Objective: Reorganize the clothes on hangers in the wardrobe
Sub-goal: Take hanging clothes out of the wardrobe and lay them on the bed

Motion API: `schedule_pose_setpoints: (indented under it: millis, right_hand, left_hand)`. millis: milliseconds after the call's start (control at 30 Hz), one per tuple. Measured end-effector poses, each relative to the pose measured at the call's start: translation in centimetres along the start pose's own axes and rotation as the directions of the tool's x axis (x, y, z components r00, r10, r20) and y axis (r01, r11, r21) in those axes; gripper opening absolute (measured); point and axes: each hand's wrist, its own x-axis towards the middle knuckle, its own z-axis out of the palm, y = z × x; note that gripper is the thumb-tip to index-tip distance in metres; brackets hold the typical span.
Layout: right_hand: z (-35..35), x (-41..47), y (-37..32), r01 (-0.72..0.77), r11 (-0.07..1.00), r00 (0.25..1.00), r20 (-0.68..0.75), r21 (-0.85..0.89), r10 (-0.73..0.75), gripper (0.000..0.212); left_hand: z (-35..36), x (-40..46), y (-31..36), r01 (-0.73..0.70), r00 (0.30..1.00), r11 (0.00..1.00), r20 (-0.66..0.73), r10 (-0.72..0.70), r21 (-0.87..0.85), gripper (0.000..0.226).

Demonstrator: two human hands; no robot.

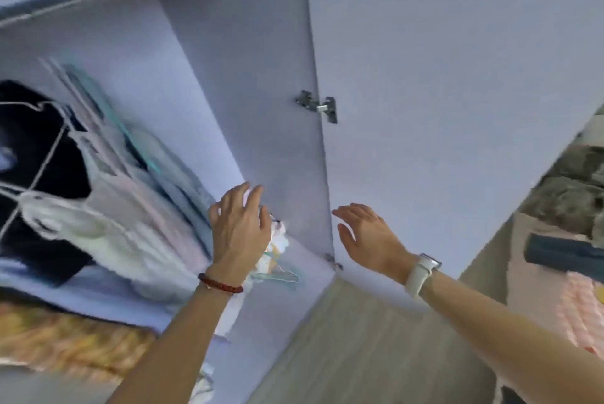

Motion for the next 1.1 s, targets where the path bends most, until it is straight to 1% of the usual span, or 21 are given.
schedule_pose_setpoints:
  millis: [100,200,267,333,367,467,500,533,567,600,633,667,733,767,833,867,900,967,1100]
  right_hand:
    - [1.2,5.5,-5.6,0.179,0.983,0.983,0.028,0.046,-0.181,0.038]
    - [2.3,10.1,-11.1,0.325,0.934,0.944,0.010,0.147,-0.330,0.034]
    - [2.7,13.0,-14.9,0.363,0.892,0.927,-0.005,0.270,-0.376,0.030]
    - [2.7,15.7,-18.7,0.308,0.834,0.939,-0.007,0.459,-0.343,0.025]
    - [2.6,17.1,-20.4,0.256,0.802,0.948,0.022,0.540,-0.317,0.025]
    - [1.9,20.9,-24.6,0.097,0.724,0.942,0.171,0.683,-0.288,0.031]
    - [1.6,22.0,-25.7,0.012,0.663,0.928,0.238,0.749,-0.286,0.031]
    - [1.1,22.8,-26.5,-0.100,0.574,0.903,0.316,0.812,-0.290,0.028]
    - [0.7,23.5,-27.2,-0.216,0.479,0.870,0.390,0.851,-0.302,0.022]
    - [0.3,24.0,-27.7,-0.302,0.405,0.842,0.440,0.863,-0.311,0.016]
    - [0.0,24.5,-28.0,-0.337,0.384,0.828,0.465,0.859,-0.313,0.013]
    - [-0.2,25.1,-28.2,-0.339,0.397,0.829,0.470,0.853,-0.304,0.013]
    - [-0.2,26.4,-28.4,-0.255,0.472,0.878,0.407,0.844,-0.254,0.010]
    - [-0.1,27.0,-28.4,-0.196,0.527,0.909,0.354,0.827,-0.218,0.011]
    - [0.4,28.3,-28.1,-0.018,0.640,0.971,0.167,0.768,-0.173,0.021]
    - [0.7,28.6,-27.9,0.079,0.676,0.982,0.058,0.733,-0.177,0.025]
    - [1.0,28.8,-27.7,0.152,0.689,0.981,-0.025,0.709,-0.191,0.028]
    - [1.3,29.3,-27.2,0.238,0.690,0.970,-0.127,0.684,-0.209,0.029]
    - [1.7,30.2,-25.3,0.259,0.665,0.966,-0.197,0.701,-0.168,0.027]
  left_hand:
    - [-4.3,0.8,-4.7,0.092,0.986,0.993,-0.143,-0.080,0.079,0.035]
    - [-7.5,1.5,-8.3,0.167,0.949,0.975,-0.291,-0.118,0.149,0.033]
    - [-9.1,2.3,-10.2,0.226,0.931,0.957,-0.328,-0.158,0.182,0.035]
    - [-9.9,3.3,-11.8,0.302,0.926,0.936,-0.288,-0.243,0.182,0.041]
    - [-10.0,3.8,-12.6,0.343,0.921,0.921,-0.257,-0.292,0.185,0.044]
    - [-9.5,5.3,-15.0,0.430,0.900,0.878,-0.178,-0.398,0.209,0.047]
    - [-9.2,5.9,-15.7,0.447,0.894,0.870,-0.142,-0.425,0.209,0.048]
    - [-8.9,6.6,-16.4,0.458,0.889,0.863,-0.101,-0.447,0.213,0.051]
    - [-8.6,7.2,-17.0,0.465,0.884,0.858,-0.061,-0.463,0.219,0.052]
    - [-8.3,7.8,-17.5,0.468,0.880,0.855,-0.027,-0.475,0.224,0.053]
    - [-8.0,8.2,-17.9,0.470,0.876,0.852,-0.002,-0.482,0.230,0.054]
    - [-7.7,8.4,-18.2,0.467,0.875,0.851,0.012,-0.484,0.239,0.054]
    - [-7.1,8.6,-18.6,0.453,0.882,0.853,0.009,-0.471,0.260,0.054]
    - [-6.8,8.6,-18.6,0.448,0.886,0.854,-0.002,-0.464,0.264,0.054]
    - [-6.3,8.6,-18.6,0.450,0.888,0.850,-0.037,-0.459,0.273,0.054]
    - [-6.2,8.7,-18.5,0.455,0.886,0.847,-0.051,-0.460,0.274,0.054]
    - [-6.1,8.7,-18.4,0.460,0.885,0.845,-0.061,-0.462,0.274,0.054]
    - [-5.9,8.8,-18.3,0.467,0.881,0.838,-0.071,-0.467,0.283,0.054]
    - [-5.5,8.7,-18.5,0.501,0.862,0.814,-0.086,-0.499,0.294,0.054]
